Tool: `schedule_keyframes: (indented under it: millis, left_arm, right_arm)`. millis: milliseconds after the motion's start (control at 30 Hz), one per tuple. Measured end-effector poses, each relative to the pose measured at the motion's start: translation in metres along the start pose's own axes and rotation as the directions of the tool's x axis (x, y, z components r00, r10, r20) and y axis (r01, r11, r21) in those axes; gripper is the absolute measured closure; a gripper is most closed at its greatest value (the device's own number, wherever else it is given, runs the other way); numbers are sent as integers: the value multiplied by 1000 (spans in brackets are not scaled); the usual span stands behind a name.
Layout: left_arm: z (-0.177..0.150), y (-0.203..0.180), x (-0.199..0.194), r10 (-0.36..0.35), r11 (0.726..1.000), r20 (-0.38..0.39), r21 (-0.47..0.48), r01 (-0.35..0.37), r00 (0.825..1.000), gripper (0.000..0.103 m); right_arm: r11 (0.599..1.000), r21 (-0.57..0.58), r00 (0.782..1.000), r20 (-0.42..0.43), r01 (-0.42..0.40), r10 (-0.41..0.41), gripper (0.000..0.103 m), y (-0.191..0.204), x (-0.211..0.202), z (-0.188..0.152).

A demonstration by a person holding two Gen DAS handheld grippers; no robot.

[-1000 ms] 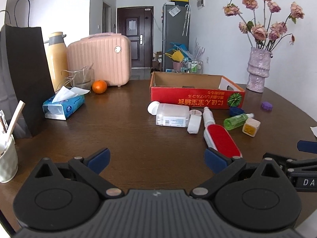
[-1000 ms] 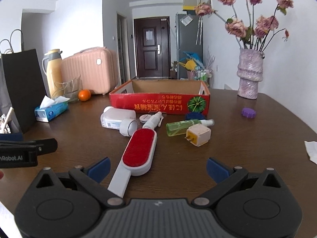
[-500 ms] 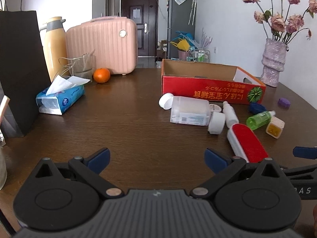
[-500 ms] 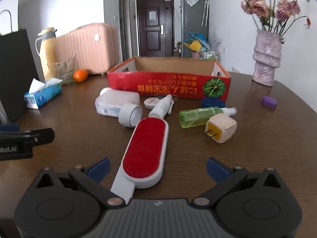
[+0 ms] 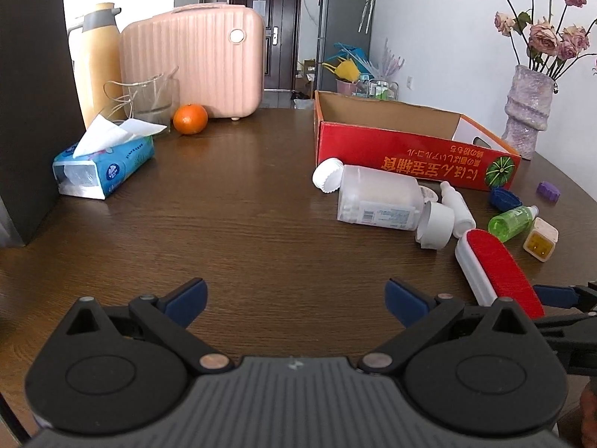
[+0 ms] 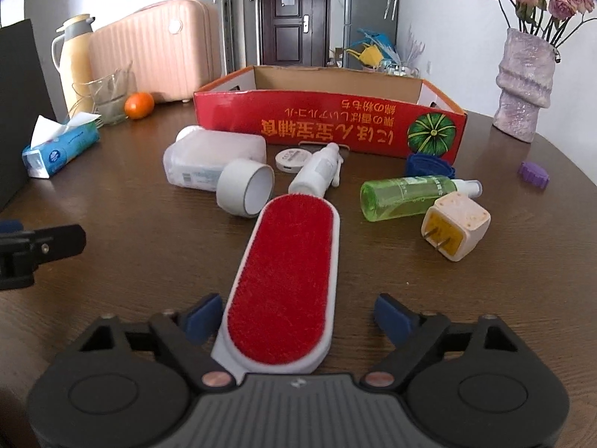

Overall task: Organize rigid objects
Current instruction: 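Move the right tool to the red-and-white lint brush and grasp its handle, then grasp the white tape roll with the left tool while the right tool holds the lint brush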

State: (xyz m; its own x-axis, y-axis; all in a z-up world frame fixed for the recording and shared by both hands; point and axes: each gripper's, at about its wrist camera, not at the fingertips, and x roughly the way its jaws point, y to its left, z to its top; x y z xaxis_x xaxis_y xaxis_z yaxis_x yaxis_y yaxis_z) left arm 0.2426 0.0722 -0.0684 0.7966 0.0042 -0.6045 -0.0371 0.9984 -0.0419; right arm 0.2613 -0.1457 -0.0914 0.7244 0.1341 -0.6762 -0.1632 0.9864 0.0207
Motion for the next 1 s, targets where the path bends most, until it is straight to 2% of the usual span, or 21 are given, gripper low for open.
schedule_keyframes:
  millis: [100, 167, 200, 233, 400, 567, 1000]
  left_arm:
    - [0, 1, 3, -5, 1000, -13, -5, 5, 1000, 0]
    - [0, 2, 3, -9, 1000, -13, -9, 9, 1000, 0]
    - [0, 2, 3, -9, 1000, -12, -9, 9, 1000, 0]
    - [0, 2, 2, -8, 1000, -11, -8, 8, 1000, 0]
    - [2, -1, -3, 5, 1000, 2, 2, -5, 1000, 0]
    - [7, -6, -9, 25, 1000, 8, 7, -26, 1000, 0]
    - [28, -43, -14, 49, 998, 32, 28, -50, 998, 0]
  right_arm:
    - [1000, 0, 1000, 12, 6, -6, 31, 0, -1, -3]
    - [1000, -10, 1000, 16, -11, 11, 38, 0, -4, -4]
    - [1000, -14, 1000, 20, -21, 21, 47, 0, -6, -4]
    - [1000, -12, 1000, 19, -20, 21, 48, 0, -6, -4]
    - [999, 7, 998, 25, -49, 49, 48, -4, -9, -3]
    - [997, 3, 995, 68, -75, 75, 48, -9, -22, -4]
    - [997, 19, 985, 158, -74, 70, 48, -54, -47, 10]
